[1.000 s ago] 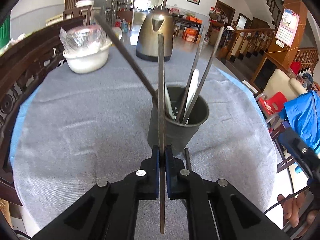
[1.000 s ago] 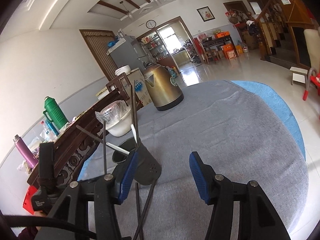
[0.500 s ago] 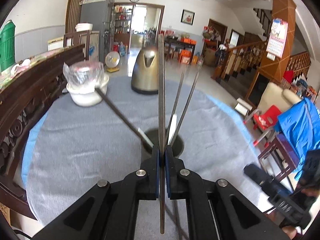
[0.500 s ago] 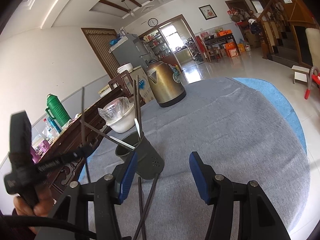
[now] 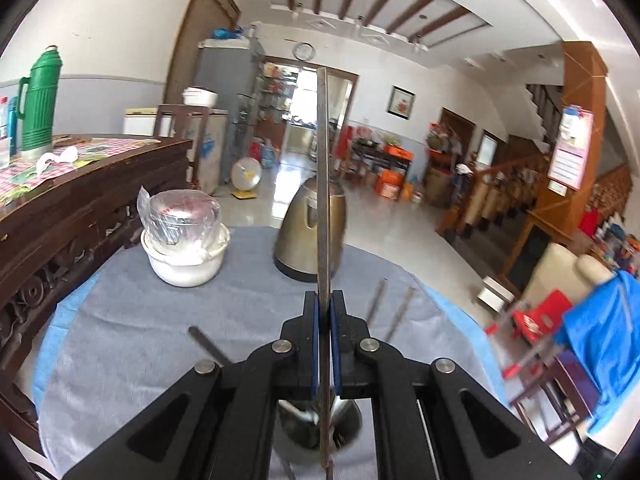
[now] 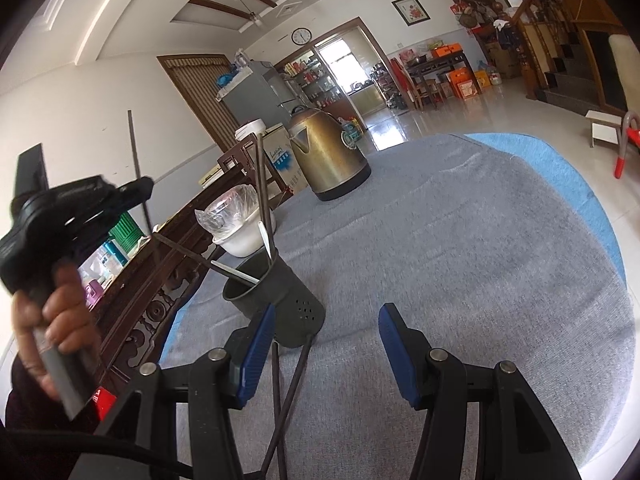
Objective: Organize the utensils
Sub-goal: 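Lower the held chopstick into the grey cup and open the left gripper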
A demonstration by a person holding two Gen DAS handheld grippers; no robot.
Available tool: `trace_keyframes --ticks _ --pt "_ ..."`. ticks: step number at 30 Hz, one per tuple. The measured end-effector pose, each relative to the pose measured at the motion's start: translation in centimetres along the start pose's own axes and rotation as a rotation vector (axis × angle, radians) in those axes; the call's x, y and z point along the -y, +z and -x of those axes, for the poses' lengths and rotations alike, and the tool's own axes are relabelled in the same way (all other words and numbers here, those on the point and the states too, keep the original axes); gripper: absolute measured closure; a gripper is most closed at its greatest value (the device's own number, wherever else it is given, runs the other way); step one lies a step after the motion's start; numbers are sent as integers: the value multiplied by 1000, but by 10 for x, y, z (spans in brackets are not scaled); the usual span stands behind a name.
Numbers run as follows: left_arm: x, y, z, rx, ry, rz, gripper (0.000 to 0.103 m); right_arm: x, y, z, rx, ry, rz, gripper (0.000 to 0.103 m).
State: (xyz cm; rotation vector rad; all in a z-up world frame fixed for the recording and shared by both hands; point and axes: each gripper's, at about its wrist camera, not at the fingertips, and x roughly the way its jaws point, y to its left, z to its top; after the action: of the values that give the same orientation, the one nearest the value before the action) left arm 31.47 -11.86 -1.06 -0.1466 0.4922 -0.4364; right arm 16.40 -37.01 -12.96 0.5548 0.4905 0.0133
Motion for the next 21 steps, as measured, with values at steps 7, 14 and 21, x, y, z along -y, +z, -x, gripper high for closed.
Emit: trace_keyframes --ticks 7,14,21 --pt "3 -31 -52 -51 75 -2 97 17 5 -1 3 -15 -29 45" --pt "7 -50 -66 10 167 -81 97 27 4 -9 -15 -15 -62 45" --pt "7 -72 -59 -36 162 -89 97 26 3 -9 -13 -12 -62 45"
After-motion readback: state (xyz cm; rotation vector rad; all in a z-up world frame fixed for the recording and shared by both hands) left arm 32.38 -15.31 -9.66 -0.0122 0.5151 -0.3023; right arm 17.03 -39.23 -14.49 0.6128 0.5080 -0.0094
